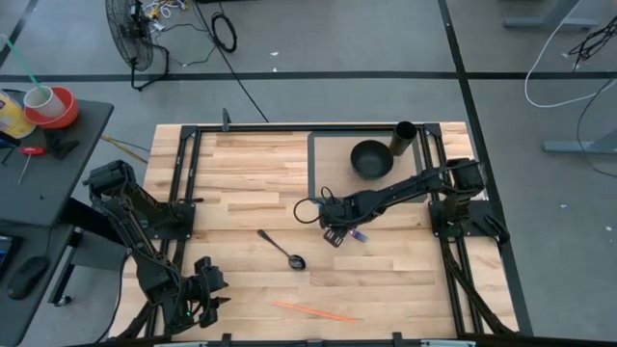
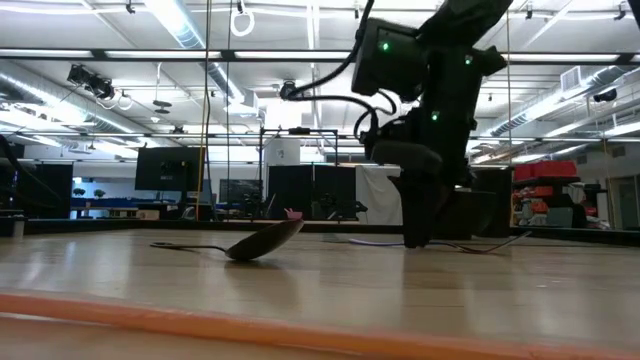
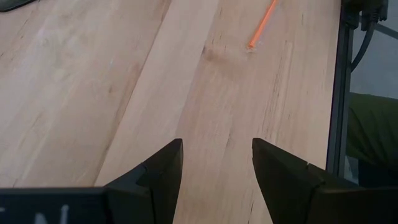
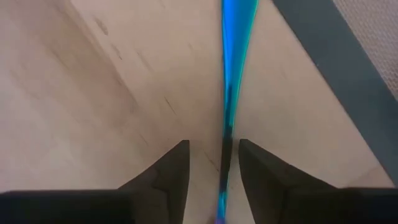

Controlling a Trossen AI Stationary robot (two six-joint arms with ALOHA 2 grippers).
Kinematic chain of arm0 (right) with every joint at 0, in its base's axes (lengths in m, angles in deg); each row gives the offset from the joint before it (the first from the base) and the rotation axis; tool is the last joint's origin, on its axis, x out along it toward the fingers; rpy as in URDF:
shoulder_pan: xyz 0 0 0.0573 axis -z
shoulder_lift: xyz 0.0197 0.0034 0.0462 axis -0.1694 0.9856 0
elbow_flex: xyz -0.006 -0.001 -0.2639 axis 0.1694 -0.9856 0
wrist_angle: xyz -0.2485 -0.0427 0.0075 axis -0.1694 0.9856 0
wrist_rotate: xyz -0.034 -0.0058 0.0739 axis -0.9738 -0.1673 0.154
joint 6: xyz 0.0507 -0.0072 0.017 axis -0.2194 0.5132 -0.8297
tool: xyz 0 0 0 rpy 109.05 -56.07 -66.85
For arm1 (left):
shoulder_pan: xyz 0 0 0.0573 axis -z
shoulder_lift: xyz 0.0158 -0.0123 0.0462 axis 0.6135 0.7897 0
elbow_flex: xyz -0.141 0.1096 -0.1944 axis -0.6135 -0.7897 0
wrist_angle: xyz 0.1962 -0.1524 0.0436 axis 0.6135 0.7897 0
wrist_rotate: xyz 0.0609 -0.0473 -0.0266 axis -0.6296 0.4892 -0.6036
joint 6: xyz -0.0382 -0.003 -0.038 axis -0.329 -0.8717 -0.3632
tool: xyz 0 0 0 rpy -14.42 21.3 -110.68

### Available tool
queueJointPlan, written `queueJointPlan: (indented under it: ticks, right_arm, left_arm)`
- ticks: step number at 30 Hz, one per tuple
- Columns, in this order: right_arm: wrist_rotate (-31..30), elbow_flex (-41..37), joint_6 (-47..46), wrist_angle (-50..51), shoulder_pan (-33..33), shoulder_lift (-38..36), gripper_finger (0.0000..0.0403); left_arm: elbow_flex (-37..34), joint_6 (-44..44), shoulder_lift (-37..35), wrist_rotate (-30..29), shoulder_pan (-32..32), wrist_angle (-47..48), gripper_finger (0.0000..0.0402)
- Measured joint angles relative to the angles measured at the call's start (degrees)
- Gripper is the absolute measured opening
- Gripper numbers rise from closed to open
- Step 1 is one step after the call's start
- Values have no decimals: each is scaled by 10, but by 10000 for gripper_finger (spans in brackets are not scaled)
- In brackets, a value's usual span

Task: Pick & Place Utensil
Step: Put the blue fork into the black bowl

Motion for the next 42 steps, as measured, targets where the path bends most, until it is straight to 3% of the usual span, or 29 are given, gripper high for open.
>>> queueJointPlan:
  ticks: [16,26,36,42]
  right_arm:
    - [16,2,30,23,1,8,66]
    - [26,1,40,34,1,9,59]
    - [30,-1,30,31,1,3,15]
    - [34,-4,23,33,0,-15,13]
  left_arm:
    - [0,0,0,0,0,-2,197]
    - [0,0,0,0,0,-2,197]
    - [0,0,0,0,0,-2,197]
    - [0,0,0,0,0,-4,197]
